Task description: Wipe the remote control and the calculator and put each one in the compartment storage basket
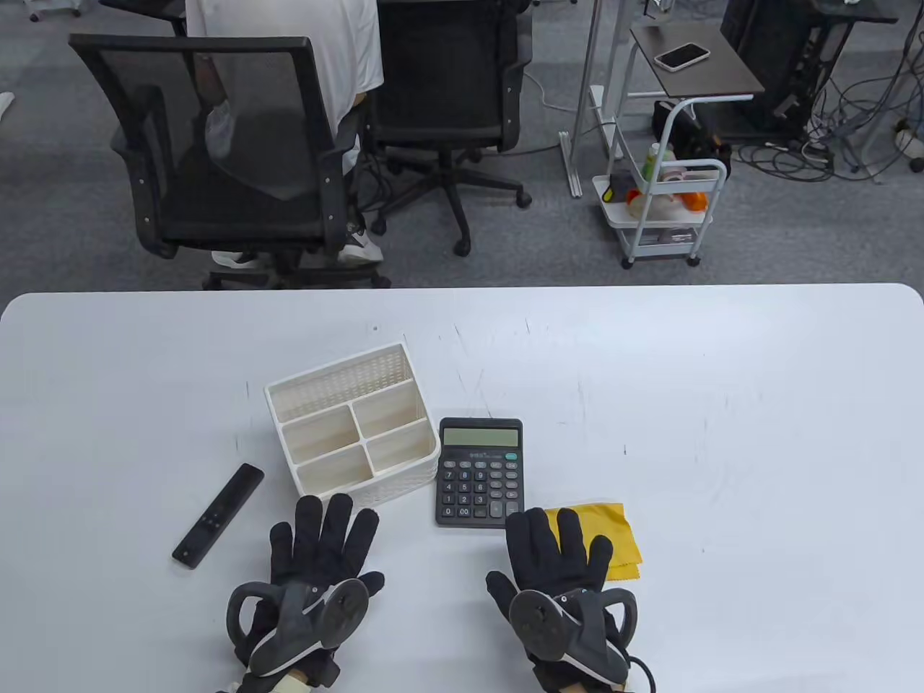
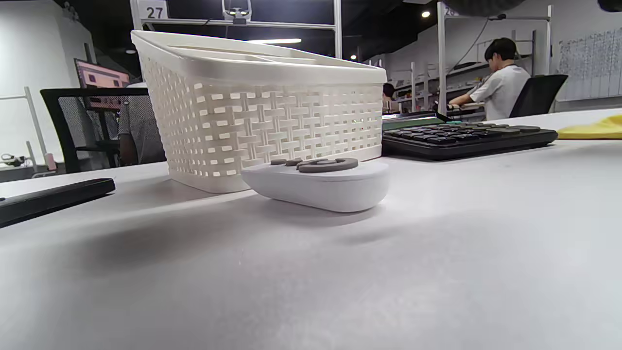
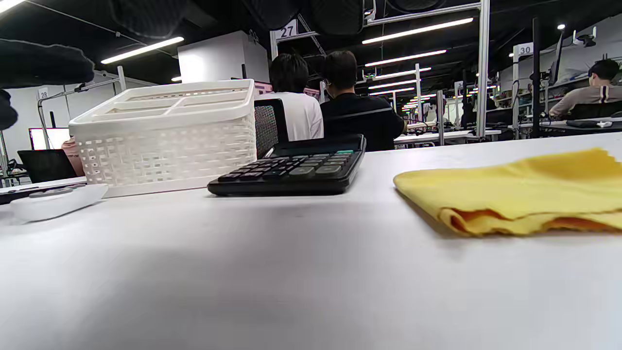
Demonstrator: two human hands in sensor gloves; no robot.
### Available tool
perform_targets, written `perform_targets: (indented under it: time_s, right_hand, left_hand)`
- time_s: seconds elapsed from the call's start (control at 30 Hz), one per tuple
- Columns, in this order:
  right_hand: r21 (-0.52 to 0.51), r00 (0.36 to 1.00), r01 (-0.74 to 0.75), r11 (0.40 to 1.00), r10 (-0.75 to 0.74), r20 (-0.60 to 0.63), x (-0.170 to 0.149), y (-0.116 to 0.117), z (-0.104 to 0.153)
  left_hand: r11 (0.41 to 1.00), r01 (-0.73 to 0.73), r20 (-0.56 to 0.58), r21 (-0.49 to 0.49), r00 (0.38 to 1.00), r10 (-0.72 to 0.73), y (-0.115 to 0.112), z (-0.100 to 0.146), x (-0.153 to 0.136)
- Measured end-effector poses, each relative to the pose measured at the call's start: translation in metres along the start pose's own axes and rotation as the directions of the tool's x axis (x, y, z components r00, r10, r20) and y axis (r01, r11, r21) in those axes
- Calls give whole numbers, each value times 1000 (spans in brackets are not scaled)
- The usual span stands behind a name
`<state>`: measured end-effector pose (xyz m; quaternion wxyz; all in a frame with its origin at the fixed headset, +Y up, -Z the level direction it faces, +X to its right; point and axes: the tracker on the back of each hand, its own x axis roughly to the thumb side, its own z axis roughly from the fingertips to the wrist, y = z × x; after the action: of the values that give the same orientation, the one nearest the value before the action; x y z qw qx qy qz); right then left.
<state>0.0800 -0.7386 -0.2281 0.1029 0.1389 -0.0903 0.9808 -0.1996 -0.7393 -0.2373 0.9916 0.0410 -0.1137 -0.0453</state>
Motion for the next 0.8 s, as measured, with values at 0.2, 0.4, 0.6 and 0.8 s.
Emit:
perform_targets:
  time_s: [0.2, 0.4, 0.6, 0.8]
  right_hand:
    - [19, 1000, 8, 1000, -7, -6, 0, -1, 0]
    - [27, 1000, 11, 1000, -11, -7, 1, 0, 0]
    - [36, 999, 38, 999, -38, -9, -2, -1, -1]
    - [49, 996, 82, 995, -80, -50, -9, 0, -3]
  left_hand:
    - [1000, 3, 1, -9, 1000, -3, 1, 0, 0]
    - [1000, -12, 1, -8, 1000, 12, 0, -1, -2]
    - [1000, -13, 1, -6, 1000, 13, 0, -2, -2]
    - [1000, -7, 2, -1, 1000, 7, 1, -2, -3]
